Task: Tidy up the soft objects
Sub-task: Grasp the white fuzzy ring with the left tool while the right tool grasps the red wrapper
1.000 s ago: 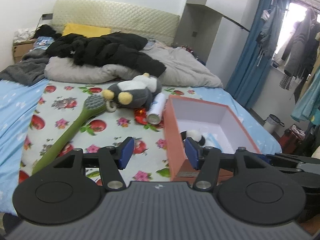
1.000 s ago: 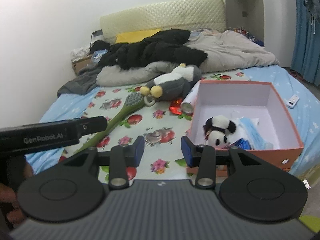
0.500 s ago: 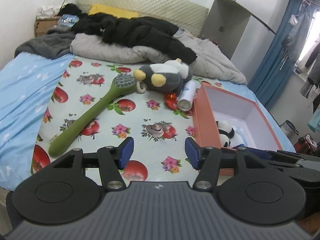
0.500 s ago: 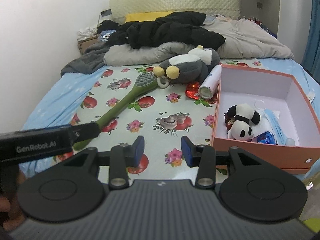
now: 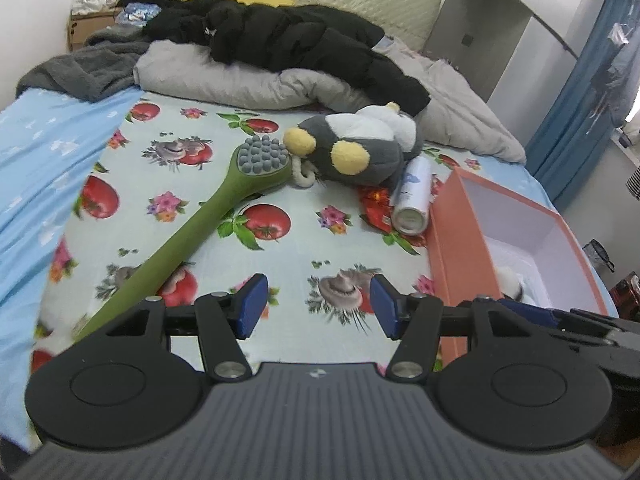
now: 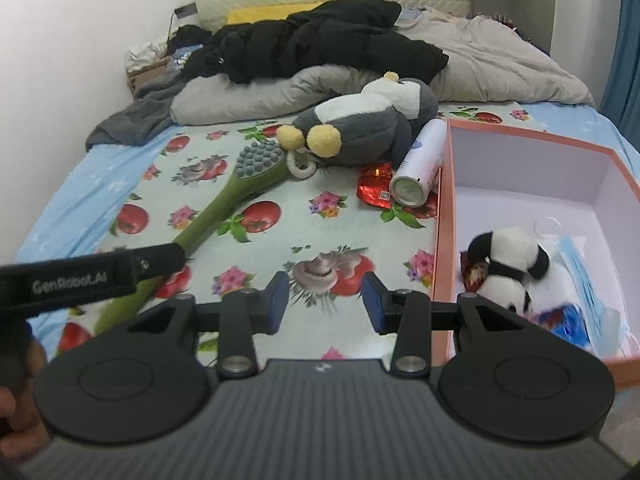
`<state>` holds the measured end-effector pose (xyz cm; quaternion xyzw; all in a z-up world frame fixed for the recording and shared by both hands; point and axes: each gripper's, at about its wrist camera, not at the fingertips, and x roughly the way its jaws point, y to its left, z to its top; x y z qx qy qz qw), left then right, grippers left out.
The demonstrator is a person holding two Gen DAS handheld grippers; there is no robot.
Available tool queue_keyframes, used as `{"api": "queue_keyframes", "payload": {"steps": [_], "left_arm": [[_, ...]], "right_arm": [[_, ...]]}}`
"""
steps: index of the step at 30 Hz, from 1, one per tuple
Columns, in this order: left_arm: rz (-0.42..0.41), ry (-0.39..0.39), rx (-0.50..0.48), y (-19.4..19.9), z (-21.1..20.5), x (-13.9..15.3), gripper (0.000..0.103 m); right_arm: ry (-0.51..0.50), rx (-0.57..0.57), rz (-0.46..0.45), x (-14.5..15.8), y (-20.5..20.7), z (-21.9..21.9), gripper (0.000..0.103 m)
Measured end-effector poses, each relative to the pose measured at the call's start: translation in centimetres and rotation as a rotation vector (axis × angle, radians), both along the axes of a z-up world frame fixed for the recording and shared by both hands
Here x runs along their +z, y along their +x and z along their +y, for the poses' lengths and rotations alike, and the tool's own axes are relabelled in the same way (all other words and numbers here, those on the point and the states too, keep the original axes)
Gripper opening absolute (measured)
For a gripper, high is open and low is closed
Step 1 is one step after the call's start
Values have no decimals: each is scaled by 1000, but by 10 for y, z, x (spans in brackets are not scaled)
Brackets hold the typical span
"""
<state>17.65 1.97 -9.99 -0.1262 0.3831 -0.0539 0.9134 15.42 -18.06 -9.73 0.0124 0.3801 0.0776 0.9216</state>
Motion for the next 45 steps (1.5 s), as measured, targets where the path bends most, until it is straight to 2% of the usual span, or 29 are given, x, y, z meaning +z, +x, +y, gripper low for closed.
{"api": "queue_keyframes", "payload": {"steps": [7,16,21,23,26,29,32,38,41,43,45], "left_arm": [[42,-31,14,82,-1,-46,62],[44,-129,23,175,-3,-110,61],[33,-188,51,214,-5,-138,55],[24,-184,61,226,-5,-145,50],[2,-195,81,243,-3,-151,49],[13,-239,98,260,-2,-162,42],[18,-290,131,272,2,-170,42],[9,-311,189,286,4,-175,42],[3,-324,233,290,3,-176,42],[3,-350,252,292,4,-177,42],[-1,-349,258,292,3,-177,40]], "right_arm": [[-17,1,41,-31,63,-1,43],[-69,1,39,-61,143,-3,42],[-82,0,69,-81,179,-4,42],[-82,19,86,-87,190,-1,42],[-48,13,114,-95,208,-3,42],[-50,28,131,-103,221,1,42],[-72,49,128,-108,227,7,42],[-202,106,124,-121,235,21,42],[-275,128,109,-127,237,26,37],[-295,131,110,-129,239,26,27],[-309,139,120,-132,239,27,23]]}}
